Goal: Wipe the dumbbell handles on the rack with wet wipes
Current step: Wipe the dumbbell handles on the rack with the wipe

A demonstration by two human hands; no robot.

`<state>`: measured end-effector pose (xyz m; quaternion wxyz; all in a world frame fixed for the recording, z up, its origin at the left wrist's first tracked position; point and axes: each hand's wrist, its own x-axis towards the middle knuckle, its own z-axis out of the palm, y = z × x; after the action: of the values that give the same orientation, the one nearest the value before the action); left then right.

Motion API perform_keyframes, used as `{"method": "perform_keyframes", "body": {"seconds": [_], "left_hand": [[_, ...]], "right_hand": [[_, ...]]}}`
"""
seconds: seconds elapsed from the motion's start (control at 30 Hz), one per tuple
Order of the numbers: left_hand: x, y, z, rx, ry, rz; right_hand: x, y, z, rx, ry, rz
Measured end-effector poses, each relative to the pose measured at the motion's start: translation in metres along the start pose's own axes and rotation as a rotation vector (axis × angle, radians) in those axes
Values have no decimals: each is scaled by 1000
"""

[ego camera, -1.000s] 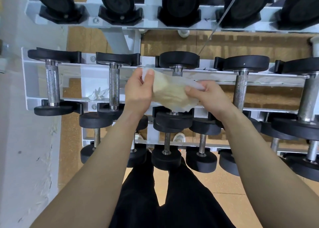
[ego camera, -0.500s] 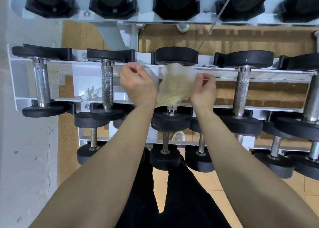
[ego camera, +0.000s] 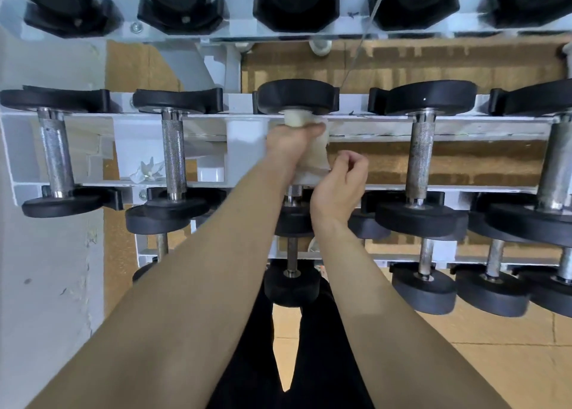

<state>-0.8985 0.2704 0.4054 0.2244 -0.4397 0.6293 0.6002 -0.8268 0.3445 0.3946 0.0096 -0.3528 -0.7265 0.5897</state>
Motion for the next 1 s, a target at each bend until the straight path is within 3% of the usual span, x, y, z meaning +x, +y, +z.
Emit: {"method": "perform_keyframes", "body": {"seconds": [0.1,0.2,0.33,0.47,0.83,1.0], "left_hand": [[3,7,-15,-130,-260,-32],[6,2,-20,-194,-348,-31],[5,-14,-19,-148,-277,131],[-4,-16,-19,-15,-197,144],[-44,-36,-44,777,-147,195],[-45,-32,-79,690,-52,212]], "right_hand": [[3,2,0,-7,21,22],[3,1,0,-17,35,10],[2,-1,1,-7,52,-19],[0,-4,1,-10,49,-33],[2,-8,-1,-66,-4,5],[2,-9,-1,-70,-39,22]]}}
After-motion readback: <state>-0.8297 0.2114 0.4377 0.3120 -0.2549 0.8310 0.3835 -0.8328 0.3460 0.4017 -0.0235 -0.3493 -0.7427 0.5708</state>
